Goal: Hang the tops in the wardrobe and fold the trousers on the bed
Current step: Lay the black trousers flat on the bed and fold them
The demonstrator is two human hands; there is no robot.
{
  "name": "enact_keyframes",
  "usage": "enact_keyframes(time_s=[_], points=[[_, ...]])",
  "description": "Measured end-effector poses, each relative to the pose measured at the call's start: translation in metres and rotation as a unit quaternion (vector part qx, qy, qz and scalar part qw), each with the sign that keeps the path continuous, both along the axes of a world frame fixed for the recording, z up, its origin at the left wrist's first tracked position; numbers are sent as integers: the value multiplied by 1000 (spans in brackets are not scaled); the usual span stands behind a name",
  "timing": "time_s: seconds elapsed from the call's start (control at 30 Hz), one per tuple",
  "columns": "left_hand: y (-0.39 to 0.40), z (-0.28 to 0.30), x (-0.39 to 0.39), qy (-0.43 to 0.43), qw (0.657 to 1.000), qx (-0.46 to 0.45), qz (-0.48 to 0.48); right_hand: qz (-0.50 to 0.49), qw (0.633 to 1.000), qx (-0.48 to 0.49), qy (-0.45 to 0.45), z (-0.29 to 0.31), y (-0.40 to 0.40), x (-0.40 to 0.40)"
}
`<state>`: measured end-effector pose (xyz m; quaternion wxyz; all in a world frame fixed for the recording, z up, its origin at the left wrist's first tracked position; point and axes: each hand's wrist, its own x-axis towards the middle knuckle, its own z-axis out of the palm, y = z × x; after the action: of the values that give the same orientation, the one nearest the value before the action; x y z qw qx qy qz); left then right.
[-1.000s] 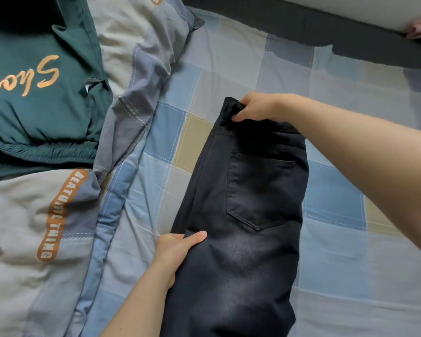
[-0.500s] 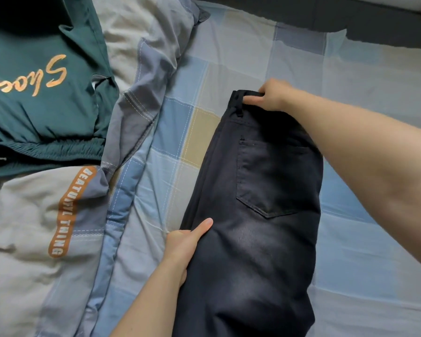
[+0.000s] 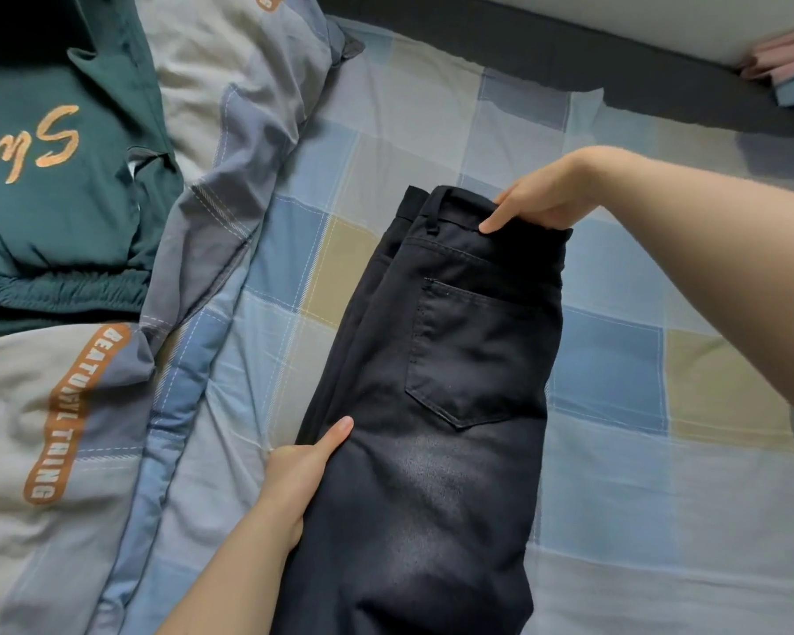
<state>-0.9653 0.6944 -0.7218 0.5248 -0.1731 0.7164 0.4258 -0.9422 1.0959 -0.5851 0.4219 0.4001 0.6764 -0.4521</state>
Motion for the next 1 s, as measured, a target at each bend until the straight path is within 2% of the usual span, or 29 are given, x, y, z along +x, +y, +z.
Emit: enact_keyframes(time_s=[0.07, 0.13, 0.2, 0.23, 0.3, 0.33, 0.4, 0.47, 0.5, 0.57, 0.63, 0.67, 0.73, 0.8, 0.87, 0.93, 1.0], points=[[1, 1, 0, -4, 1000, 4, 1, 34, 993, 108, 46, -5, -6, -2], [2, 3, -1, -11, 1000, 7, 6, 82, 951, 253, 159, -18, -13, -10], [3, 6, -3, -27, 1000, 9, 10, 61, 908, 333, 245, -34, -17, -20], [3, 7, -4, -29, 999, 9, 11, 67, 899, 355, 247, -43, -19, -24], [4, 6, -4, -20, 1000, 9, 16, 128, 898, 382, 179, -62, -24, -24], [6, 6, -4, -10, 1000, 8, 20, 159, 883, 413, 156, -69, -26, -22], [6, 4, -3, 6, 1000, 2, 22, 164, 813, 528, 184, -77, -35, -14], [5, 3, -2, 14, 1000, 2, 25, 75, 730, 622, 274, -73, -50, 3], [4, 3, -3, 15, 1000, 2, 24, -12, 697, 639, 325, -70, -58, 17], [2, 4, -3, 8, 1000, 5, 16, -227, 656, 602, 394, -72, -77, 62], [2, 5, -5, 6, 1000, 11, 9, -442, 638, 498, 386, -82, -109, 115], [2, 6, -4, 12, 1000, 15, 9, -515, 641, 443, 357, -89, -133, 143], [3, 5, -5, 27, 999, 16, 15, -540, 690, 361, 319, -103, -189, 191], [3, 5, -5, 37, 999, 17, 8, -475, 758, 320, 311, -112, -247, 226], [2, 3, -8, 45, 999, 22, -2, -405, 810, 273, 324, -117, -287, 241], [0, 3, -9, 47, 998, 30, -16, -345, 834, 246, 352, -117, -307, 244], [-7, 5, -10, 38, 998, 48, -21, -274, 850, 262, 366, -115, -309, 240]])
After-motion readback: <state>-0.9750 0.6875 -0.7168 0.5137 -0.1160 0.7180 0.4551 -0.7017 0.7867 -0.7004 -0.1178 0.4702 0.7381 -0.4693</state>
